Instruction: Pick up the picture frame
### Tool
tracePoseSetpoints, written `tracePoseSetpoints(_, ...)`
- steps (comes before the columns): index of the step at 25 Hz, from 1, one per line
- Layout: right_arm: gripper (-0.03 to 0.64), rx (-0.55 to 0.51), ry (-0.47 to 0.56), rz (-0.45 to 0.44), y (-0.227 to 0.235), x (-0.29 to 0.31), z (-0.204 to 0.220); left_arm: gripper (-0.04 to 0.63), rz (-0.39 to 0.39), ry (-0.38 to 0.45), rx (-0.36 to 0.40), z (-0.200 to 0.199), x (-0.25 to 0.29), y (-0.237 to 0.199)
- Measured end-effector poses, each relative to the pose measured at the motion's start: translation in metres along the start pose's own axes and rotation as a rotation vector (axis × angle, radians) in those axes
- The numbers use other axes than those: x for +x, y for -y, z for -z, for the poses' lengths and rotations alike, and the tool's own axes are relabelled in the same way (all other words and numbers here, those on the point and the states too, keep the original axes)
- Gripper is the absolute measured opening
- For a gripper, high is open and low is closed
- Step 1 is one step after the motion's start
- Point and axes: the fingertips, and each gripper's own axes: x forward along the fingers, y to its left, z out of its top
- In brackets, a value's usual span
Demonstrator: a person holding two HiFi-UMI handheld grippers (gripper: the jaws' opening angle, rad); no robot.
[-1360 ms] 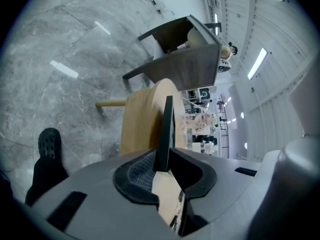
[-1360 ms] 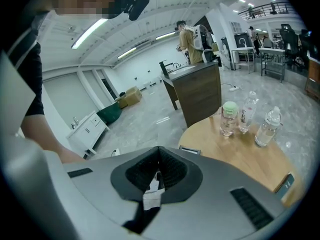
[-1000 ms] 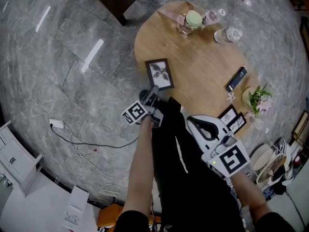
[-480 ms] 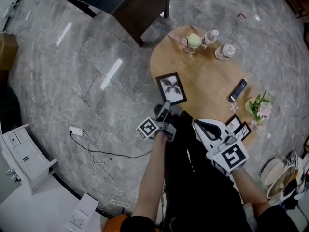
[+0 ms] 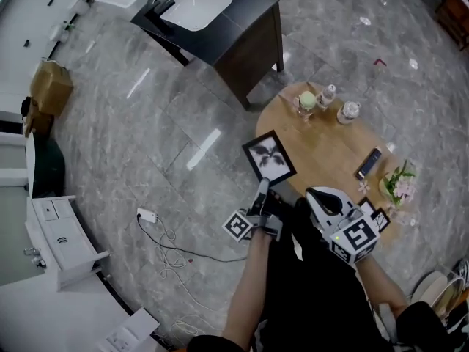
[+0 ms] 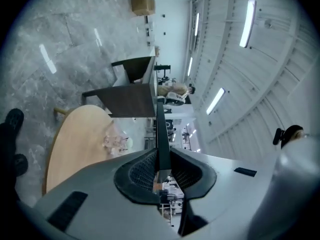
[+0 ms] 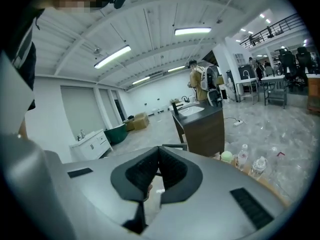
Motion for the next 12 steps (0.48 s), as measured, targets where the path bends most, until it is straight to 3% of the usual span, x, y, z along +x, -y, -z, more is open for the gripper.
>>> tracePoseSetpoints(5,0.009,-0.019,0.046,-0.016,-0.013,-0.012,-0.021,0.077,0.073,0.053,-0.028,0.009,-0.021,0.054)
tracePoseSetpoints(12,0.009,-0.020,0.084,0.022,-0.024,-0.022,-0.039,0.077,0.104,0.047,0.018,0.008,-0.051,0.117)
